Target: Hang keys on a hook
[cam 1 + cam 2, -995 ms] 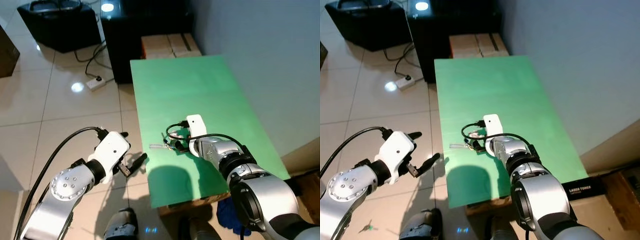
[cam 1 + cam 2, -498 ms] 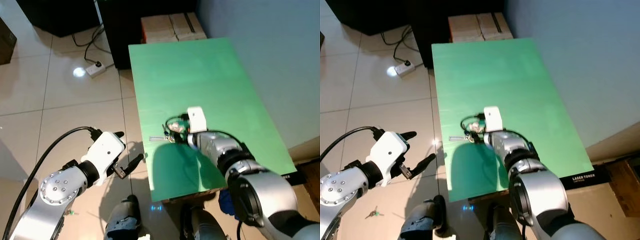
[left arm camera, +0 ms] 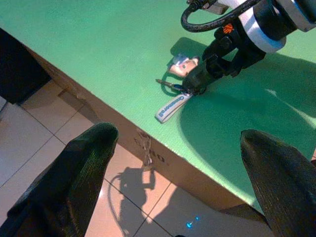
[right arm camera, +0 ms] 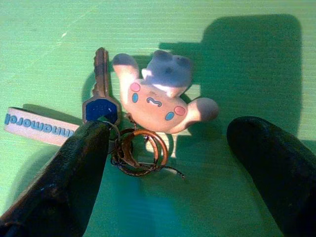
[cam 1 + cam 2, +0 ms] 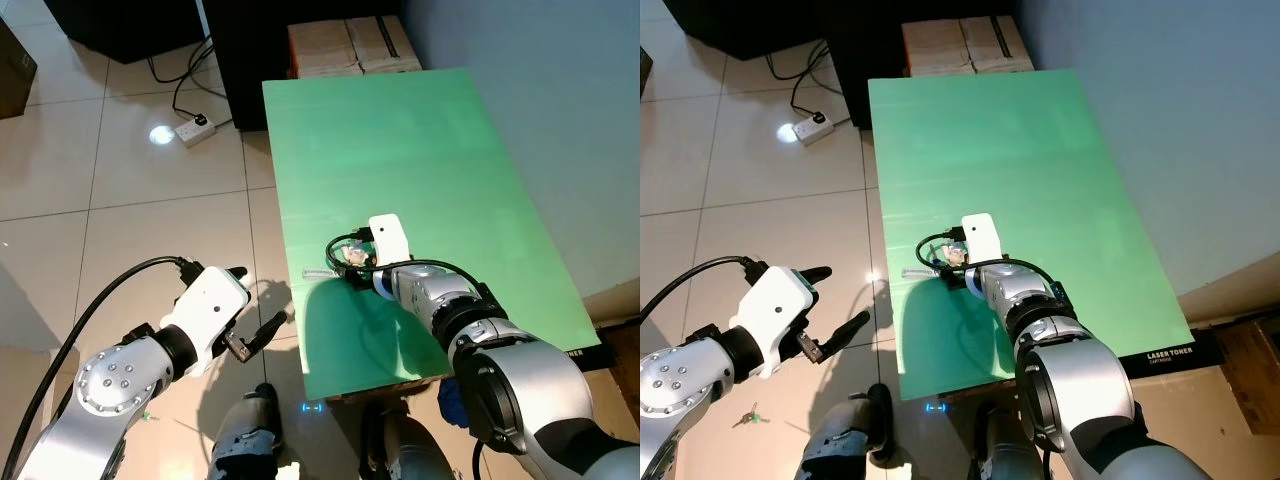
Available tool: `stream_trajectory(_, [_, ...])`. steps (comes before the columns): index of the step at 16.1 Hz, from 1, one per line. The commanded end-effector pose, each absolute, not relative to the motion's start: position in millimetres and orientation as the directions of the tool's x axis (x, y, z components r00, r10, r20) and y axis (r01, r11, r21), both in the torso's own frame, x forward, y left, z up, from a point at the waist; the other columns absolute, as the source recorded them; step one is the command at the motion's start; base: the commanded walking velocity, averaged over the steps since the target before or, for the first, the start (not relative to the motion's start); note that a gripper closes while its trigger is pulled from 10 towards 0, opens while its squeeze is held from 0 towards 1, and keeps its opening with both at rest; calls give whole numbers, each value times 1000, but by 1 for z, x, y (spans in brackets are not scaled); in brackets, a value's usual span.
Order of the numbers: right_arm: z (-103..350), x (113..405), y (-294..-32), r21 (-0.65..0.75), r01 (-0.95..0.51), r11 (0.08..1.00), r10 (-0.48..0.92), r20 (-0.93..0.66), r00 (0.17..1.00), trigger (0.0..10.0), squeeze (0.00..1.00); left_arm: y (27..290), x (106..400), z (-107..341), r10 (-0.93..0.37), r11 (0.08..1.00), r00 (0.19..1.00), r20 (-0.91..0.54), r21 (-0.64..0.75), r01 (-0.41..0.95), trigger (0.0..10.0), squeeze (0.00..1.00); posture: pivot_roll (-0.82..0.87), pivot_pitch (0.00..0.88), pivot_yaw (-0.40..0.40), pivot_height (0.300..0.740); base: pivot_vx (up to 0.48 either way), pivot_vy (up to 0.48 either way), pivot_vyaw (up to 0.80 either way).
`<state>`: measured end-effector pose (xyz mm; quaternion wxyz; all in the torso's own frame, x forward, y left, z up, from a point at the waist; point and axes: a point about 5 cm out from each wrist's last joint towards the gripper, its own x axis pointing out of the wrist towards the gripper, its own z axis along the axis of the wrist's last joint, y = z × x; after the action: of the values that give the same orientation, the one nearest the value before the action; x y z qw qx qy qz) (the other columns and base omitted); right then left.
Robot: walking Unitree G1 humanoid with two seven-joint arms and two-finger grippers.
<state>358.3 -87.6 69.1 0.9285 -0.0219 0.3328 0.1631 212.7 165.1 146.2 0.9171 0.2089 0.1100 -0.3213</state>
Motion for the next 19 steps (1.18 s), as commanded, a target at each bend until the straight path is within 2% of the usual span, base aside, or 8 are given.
stream_trajectory(1, [61, 354, -93, 36, -304, 952, 251, -661, 707, 10000, 0, 166, 208, 148, -548, 704, 764, -340, 306, 641, 10000, 0, 211, 342, -29, 718, 0, 0, 0])
stream_trajectory(3, [62, 355, -95, -28, -331, 943, 229, -664, 711, 10000, 0, 165, 208, 147, -548, 705, 763, -341, 303, 642, 10000, 0, 206, 341, -28, 718, 0, 0, 0])
stream_trajectory(4, [61, 354, -96, -53, -339, 939, 218, -670, 710, 9412, 0, 164, 208, 147, -549, 704, 762, -342, 303, 643, 10000, 0, 204, 338, -27, 718, 0, 0, 0])
stream_trajectory(5, [60, 354, -97, -60, -342, 938, 214, -674, 707, 4980, 0, 164, 209, 147, -550, 703, 762, -342, 303, 643, 10000, 0, 203, 336, -26, 718, 0, 0, 0])
stream_trajectory(6, [59, 353, -98, -75, -343, 936, 203, -680, 705, 2431, 0, 164, 209, 147, -551, 702, 761, -342, 305, 644, 10000, 0, 202, 335, -26, 718, 0, 0, 0])
stream_trajectory(7, [59, 353, -99, -80, -343, 936, 200, -681, 705, 1961, 0, 164, 209, 147, -551, 701, 761, -342, 305, 644, 10000, 0, 201, 334, -26, 718, 0, 0, 0])
stream_trajectory(8, [58, 353, -101, -90, -344, 935, 193, -685, 703, 0, 0, 164, 209, 148, -551, 700, 760, -343, 305, 645, 10000, 0, 198, 332, -26, 718, 0, 0, 0])
stream_trajectory(19, [60, 356, -109, -112, -333, 936, 177, -668, 723, 0, 0, 163, 211, 148, -555, 694, 758, -342, 311, 649, 10000, 0, 190, 309, -26, 718, 0, 0, 0])
